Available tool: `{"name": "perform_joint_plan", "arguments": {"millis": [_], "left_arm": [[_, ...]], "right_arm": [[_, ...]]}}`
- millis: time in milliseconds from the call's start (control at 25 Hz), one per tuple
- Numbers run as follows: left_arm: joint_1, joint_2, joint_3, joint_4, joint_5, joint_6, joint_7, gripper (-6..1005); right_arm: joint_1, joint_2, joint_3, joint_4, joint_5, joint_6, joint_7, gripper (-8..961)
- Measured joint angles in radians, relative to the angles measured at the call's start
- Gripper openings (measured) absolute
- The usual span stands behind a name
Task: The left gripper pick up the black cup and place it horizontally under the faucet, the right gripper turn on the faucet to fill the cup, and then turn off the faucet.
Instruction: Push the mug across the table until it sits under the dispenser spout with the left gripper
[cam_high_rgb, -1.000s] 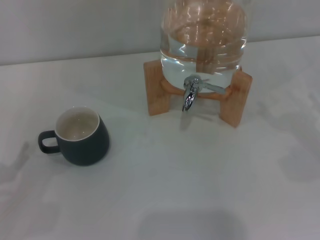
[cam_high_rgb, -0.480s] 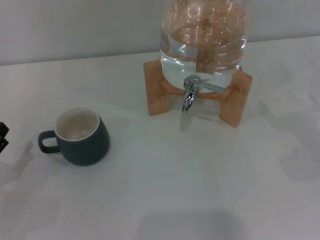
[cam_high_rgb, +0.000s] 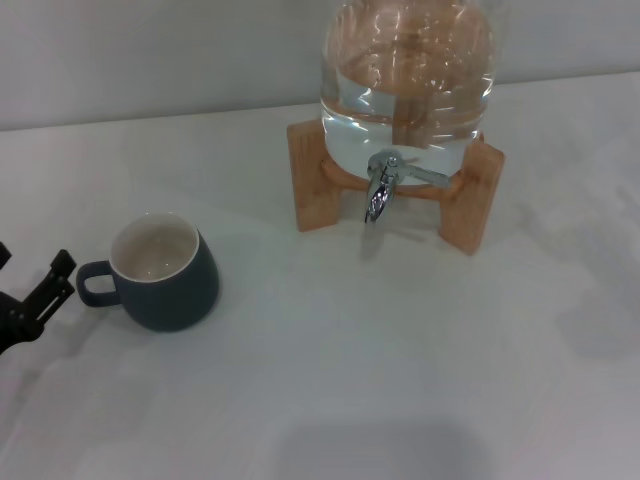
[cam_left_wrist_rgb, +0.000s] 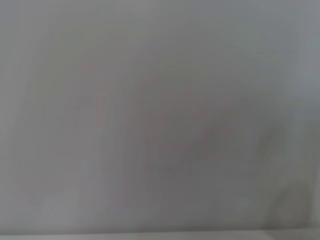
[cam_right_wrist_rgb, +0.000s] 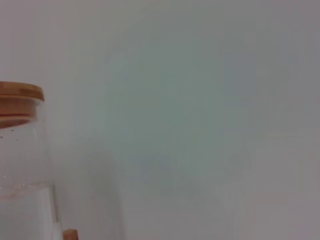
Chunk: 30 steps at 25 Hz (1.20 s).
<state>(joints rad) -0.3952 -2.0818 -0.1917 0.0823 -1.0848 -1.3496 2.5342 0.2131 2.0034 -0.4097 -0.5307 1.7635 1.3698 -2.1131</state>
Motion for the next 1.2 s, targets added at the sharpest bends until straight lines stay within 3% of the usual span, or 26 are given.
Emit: {"name": "perform_joint_plan", "arguments": {"millis": [680,1200], "left_arm": [[-0.01,-0.001,0.0,-0.034,0.004,0.002,0.058,868],[0.038,0.002,-0.014,-0.022,-0.031,-0.081,0.058,867]], "right_arm": [[0.004,0.0,0.008,0.0,-0.003,0.001,0.002,853],[0.002,-0.002,0.008,0.0,-0.003,-0.002,0.001,854]]}}
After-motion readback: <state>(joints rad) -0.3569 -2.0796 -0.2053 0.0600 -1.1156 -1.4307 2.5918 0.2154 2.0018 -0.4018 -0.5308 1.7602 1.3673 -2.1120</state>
